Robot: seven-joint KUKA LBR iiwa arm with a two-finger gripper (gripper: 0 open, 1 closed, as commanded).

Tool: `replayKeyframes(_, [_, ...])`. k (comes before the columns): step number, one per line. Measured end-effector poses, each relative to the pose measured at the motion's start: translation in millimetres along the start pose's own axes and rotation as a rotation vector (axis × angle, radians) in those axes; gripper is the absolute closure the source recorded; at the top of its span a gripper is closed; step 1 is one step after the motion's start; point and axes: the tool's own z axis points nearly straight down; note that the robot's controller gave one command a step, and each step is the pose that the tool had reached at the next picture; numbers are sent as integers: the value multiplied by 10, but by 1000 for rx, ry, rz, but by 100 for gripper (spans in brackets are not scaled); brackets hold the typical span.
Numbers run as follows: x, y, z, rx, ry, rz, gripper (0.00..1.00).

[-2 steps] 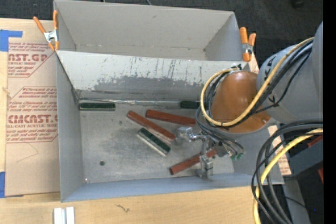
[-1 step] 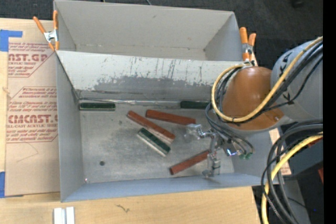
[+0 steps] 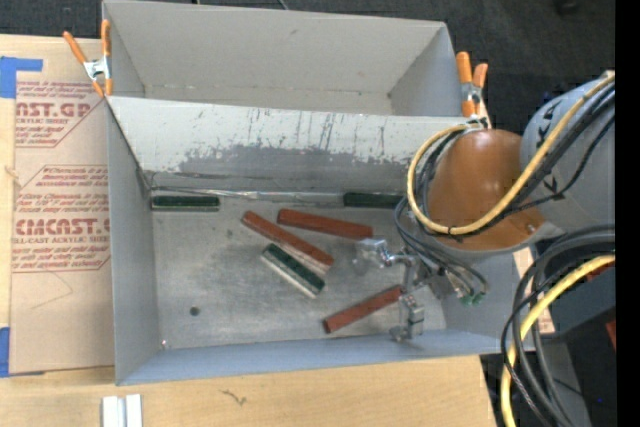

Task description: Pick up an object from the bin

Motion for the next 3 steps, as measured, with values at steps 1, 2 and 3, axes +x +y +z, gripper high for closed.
replayKeyframes(1, [-42,55,288,3,-14,38,0])
replayKeyframes(2, [-64,53,280,2,-9,39,0])
replayKeyframes(3, [-46,61,287,0,-1,39,100])
